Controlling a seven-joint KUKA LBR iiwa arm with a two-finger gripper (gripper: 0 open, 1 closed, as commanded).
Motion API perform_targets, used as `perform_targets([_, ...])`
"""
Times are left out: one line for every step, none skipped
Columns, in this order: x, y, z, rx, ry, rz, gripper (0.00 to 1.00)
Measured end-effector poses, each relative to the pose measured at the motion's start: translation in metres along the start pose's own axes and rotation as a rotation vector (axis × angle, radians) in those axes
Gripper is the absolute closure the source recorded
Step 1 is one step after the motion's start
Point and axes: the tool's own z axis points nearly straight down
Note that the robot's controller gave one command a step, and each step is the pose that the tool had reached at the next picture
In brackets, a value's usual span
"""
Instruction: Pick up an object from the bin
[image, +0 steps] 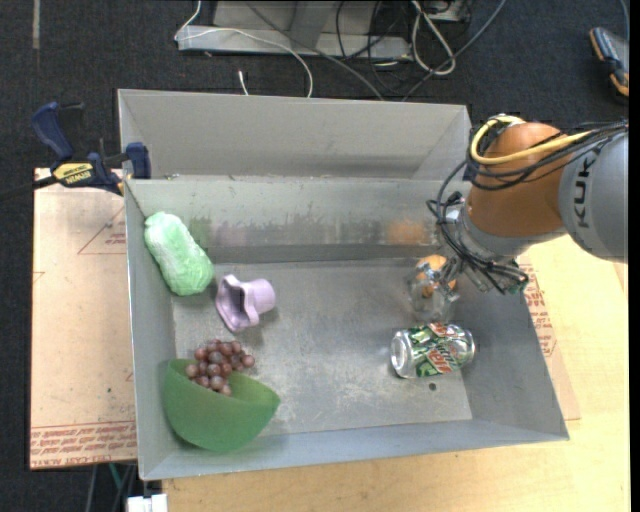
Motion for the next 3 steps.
perform_targets([0.026,0.028,0.020,-0.001,-0.001,-0.211,1.00])
perform_targets([-0.006,0.004,0.024,0.002,-0.004,-0.266,1.00])
perform_targets([0.012,0.023,0.023,-0.003,-0.004,-0.274,1.00])
